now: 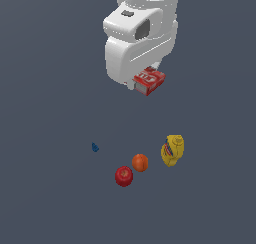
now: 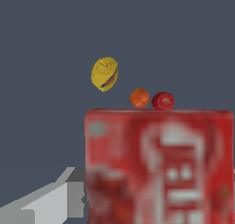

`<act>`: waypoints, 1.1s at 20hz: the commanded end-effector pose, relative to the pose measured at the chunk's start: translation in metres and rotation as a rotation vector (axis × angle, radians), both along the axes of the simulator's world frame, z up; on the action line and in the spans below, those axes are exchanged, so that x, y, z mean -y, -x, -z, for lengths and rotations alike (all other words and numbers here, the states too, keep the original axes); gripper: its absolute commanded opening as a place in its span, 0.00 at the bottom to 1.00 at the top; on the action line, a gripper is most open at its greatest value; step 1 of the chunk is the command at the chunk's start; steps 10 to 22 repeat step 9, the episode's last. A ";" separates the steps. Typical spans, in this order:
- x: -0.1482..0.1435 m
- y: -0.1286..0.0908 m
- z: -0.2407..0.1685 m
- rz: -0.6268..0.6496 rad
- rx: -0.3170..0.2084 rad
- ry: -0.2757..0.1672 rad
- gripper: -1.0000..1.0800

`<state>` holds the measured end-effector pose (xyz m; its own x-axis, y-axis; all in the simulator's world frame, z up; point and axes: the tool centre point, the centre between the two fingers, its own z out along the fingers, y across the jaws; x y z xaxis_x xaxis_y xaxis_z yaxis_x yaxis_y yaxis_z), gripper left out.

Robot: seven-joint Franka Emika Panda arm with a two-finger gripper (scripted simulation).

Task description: Pick up a designated object from a clutter of objects.

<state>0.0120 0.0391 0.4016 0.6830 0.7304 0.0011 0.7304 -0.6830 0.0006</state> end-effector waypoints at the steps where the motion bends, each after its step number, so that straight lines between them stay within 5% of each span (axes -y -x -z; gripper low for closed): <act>1: 0.000 0.000 -0.007 0.001 -0.001 0.000 0.00; 22: 0.000 -0.002 -0.007 0.001 -0.001 0.000 0.00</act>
